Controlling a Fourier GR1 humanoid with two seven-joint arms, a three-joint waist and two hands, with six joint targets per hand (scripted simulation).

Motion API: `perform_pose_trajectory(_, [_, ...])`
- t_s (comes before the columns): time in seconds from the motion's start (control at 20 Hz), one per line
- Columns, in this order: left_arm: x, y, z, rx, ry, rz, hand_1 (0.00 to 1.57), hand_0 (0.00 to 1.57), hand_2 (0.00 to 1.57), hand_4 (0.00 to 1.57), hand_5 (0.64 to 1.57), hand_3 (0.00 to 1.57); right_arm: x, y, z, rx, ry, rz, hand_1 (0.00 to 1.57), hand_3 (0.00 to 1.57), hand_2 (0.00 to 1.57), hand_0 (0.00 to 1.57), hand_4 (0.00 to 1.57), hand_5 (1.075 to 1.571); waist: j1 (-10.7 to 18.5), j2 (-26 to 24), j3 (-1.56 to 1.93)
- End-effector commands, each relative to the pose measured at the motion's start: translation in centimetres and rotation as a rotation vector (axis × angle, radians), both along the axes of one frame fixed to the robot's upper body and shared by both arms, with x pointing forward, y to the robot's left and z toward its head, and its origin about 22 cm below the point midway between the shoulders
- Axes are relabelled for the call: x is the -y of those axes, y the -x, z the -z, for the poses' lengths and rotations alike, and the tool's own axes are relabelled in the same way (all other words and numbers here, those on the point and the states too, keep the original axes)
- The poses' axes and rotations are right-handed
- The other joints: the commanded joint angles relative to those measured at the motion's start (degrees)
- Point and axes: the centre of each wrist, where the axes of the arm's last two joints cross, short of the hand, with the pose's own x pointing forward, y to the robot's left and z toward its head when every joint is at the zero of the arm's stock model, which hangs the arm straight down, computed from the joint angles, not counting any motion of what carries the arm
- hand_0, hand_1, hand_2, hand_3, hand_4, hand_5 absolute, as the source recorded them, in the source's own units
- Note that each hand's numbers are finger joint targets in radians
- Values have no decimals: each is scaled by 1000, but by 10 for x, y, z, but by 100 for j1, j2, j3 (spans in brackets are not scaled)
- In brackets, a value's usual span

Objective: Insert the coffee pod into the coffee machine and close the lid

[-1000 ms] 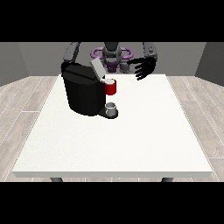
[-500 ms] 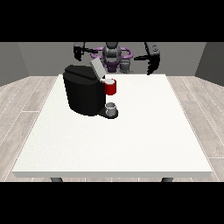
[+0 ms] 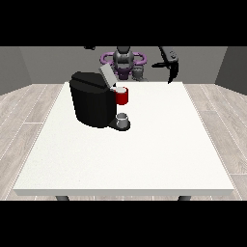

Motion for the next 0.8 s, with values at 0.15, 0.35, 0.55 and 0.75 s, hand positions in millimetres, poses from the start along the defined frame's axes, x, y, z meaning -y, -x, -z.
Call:
perform_pose_trajectory(0.15, [18, -11, -19, 128, 56, 72, 0, 0, 0, 129, 1571, 0, -34, -10, -28, 52, 30, 69, 0, 0, 0, 0, 352, 1571, 503, 778, 3])
perform_pose_trajectory(0.35, [10, -20, -37, 232, 69, 74, 0, 0, 0, 216, 1571, 0, -36, -30, -40, 166, 52, 98, 0, 0, 0, 0, 269, 1571, 593, 1346, 3])
perform_pose_trajectory(0.55, [8, -18, -41, 250, 56, 63, 0, 0, 0, 192, 1571, 0, -41, -47, -63, 186, 110, 108, 0, 0, 0, 0, 208, 1571, 552, 1520, 2])
perform_pose_trajectory(0.75, [33, -20, -53, 320, 64, 95, 0, 0, 0, 185, 1571, 0, -28, -67, -50, 193, 107, 152, 0, 0, 0, 0, 344, 1571, 803, 1721, 4])
